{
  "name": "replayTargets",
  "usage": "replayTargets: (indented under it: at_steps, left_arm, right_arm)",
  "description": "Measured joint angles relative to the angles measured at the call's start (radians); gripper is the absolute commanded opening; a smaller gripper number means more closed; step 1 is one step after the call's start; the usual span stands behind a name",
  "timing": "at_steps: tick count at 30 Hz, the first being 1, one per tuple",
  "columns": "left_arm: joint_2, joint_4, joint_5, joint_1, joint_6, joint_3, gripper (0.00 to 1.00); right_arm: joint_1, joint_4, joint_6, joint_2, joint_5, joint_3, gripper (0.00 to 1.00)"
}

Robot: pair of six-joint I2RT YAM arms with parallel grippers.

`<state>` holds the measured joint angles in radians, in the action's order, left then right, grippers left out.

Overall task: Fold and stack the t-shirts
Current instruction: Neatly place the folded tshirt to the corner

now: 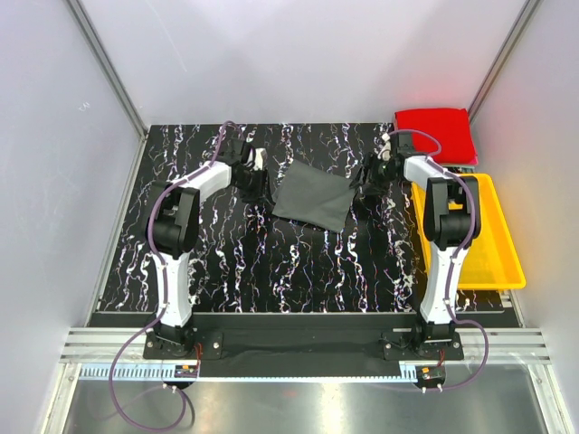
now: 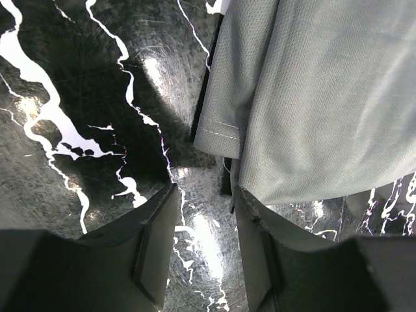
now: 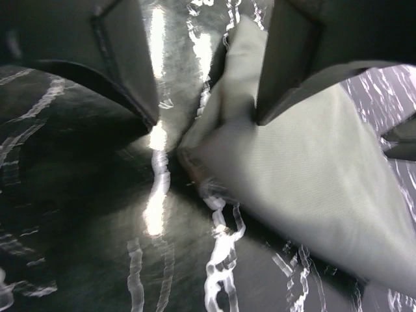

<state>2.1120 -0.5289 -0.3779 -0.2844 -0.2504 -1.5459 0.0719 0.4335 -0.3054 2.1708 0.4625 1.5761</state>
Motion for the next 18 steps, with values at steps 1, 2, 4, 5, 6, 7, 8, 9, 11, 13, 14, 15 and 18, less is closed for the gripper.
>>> replayTargets:
  at_steps: [1,2,4,5,6,7,8,9,11,13,14,15,18]
  left_arm:
    - [0.0,-0.001,0.001,-0.001,0.0,0.0,0.44]
    - [0.0,-0.003,0.003,-0.001,0.0,0.0,0.45]
    - [0.0,-0.009,0.01,0.0,-0.002,-0.001,0.45]
    - [0.0,-0.013,0.013,0.0,-0.005,-0.003,0.45]
    - [0.0,-0.018,0.017,-0.001,-0.008,-0.005,0.46]
    - [0.0,-0.027,0.019,-0.001,-0.01,-0.01,0.46]
    - [0.0,-0.032,0.022,-0.001,-0.013,-0.014,0.46]
    - [0.0,-0.035,0.024,-0.001,-0.017,-0.019,0.46]
    - [0.0,-0.043,0.035,0.0,-0.026,-0.032,0.46]
    - [-0.002,-0.051,0.05,-0.001,-0.038,-0.043,0.46]
    - [-0.004,-0.051,0.053,-0.001,-0.039,-0.045,0.46]
    - [-0.006,-0.053,0.055,-0.001,-0.043,-0.047,0.46]
    - [-0.023,-0.051,0.05,-0.001,-0.059,-0.047,0.46]
  right_arm:
    - [-0.012,-0.012,-0.003,0.005,0.013,0.0,0.62]
    - [-0.021,-0.023,-0.004,0.009,0.027,0.0,0.59]
    - [-0.037,-0.05,-0.005,0.018,0.06,-0.002,0.49]
    - [-0.043,-0.064,-0.004,0.023,0.076,-0.002,0.43]
    - [-0.045,-0.076,-0.006,0.025,0.087,-0.004,0.38]
    - [-0.046,-0.085,-0.007,0.029,0.102,-0.006,0.35]
    - [-0.046,-0.093,-0.01,0.034,0.113,-0.006,0.25]
    - [-0.045,-0.102,-0.008,0.039,0.125,-0.006,0.22]
    - [-0.044,-0.111,-0.013,0.046,0.136,-0.008,0.2]
    - [-0.044,-0.121,-0.013,0.054,0.144,-0.008,0.14]
    - [-0.044,-0.122,-0.013,0.056,0.148,-0.008,0.12]
    - [-0.044,-0.122,-0.014,0.058,0.149,-0.008,0.11]
    - [-0.044,-0.126,-0.014,0.058,0.151,-0.008,0.3]
